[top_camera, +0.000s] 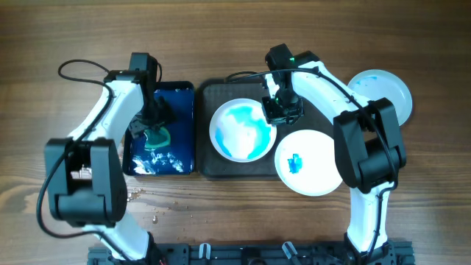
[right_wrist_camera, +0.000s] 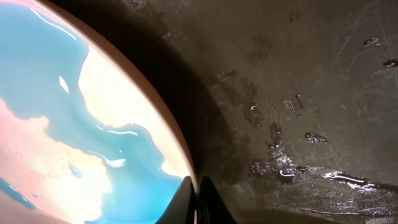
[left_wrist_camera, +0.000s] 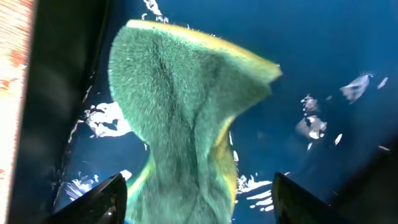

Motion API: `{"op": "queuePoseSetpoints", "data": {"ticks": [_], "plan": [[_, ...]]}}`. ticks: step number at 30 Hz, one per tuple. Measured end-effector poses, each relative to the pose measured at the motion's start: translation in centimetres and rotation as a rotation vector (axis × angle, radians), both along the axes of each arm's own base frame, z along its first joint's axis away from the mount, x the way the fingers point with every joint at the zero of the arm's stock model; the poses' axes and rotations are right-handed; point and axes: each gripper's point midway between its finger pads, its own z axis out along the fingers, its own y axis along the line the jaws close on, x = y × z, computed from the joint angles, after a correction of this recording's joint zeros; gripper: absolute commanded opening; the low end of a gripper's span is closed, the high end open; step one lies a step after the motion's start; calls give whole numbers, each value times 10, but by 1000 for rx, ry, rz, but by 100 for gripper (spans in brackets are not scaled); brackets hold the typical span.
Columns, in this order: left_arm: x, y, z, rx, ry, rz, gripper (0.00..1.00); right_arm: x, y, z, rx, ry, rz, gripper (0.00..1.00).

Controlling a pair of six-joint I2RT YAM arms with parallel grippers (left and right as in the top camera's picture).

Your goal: Clean dirty plates on tray and stack at the side

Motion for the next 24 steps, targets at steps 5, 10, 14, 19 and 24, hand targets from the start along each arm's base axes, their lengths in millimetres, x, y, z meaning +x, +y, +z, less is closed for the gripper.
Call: {"op": "queuePoseSetpoints", "data": {"ticks": [5, 10, 14, 19, 24], "plan": [[9, 1, 102, -6, -314, 3, 15, 5, 4, 1, 20, -20, 8, 5], [-15, 29, 157, 43, -440, 76, 4, 9, 6, 40, 52, -101, 12, 4], [-21, 55, 151, 61, -405, 159, 43, 5, -9, 94, 19, -208, 13, 5], [-22, 64, 151, 66, -406, 190, 43, -16, -29, 121, -45, -210, 15, 5], [-14, 67, 155, 67, -447, 203, 48, -35, -28, 119, -84, -154, 49, 5]]}}
